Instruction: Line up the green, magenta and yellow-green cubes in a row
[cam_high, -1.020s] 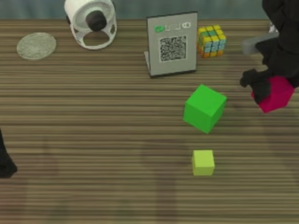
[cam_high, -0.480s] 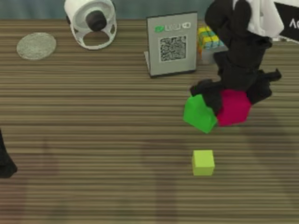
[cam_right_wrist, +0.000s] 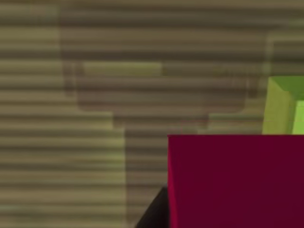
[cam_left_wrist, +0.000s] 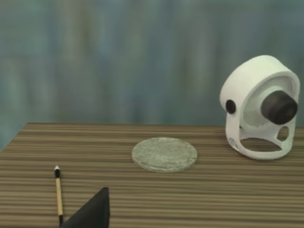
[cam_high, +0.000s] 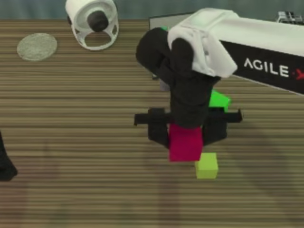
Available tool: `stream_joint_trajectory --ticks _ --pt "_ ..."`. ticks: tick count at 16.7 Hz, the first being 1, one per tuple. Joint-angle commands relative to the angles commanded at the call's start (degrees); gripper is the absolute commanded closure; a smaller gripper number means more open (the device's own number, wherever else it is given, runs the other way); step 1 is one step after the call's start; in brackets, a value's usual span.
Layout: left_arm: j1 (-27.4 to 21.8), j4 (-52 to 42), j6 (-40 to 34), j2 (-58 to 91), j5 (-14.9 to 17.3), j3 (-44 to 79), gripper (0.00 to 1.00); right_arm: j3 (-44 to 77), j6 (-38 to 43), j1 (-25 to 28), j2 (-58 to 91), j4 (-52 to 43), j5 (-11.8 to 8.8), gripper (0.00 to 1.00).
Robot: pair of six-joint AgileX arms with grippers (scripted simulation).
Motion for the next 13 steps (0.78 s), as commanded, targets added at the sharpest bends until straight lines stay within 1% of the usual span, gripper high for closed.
stream_joint_trajectory --ticks 2,8,13 --pt "0.0 0.0 0.0 0.0 0.0 0.0 0.0 -0.35 2.14 1.65 -0.78 0.22 0.12 1.0" --pt "0.0 0.0 0.0 0.0 0.0 0.0 0.0 -1.05 2.25 1.66 -0.35 1.23 0.05 1.0" --pt "0.0 0.0 0.0 0.0 0.0 0.0 0.0 -8.24 2.51 1.84 2.32 11.82 0.11 1.0"
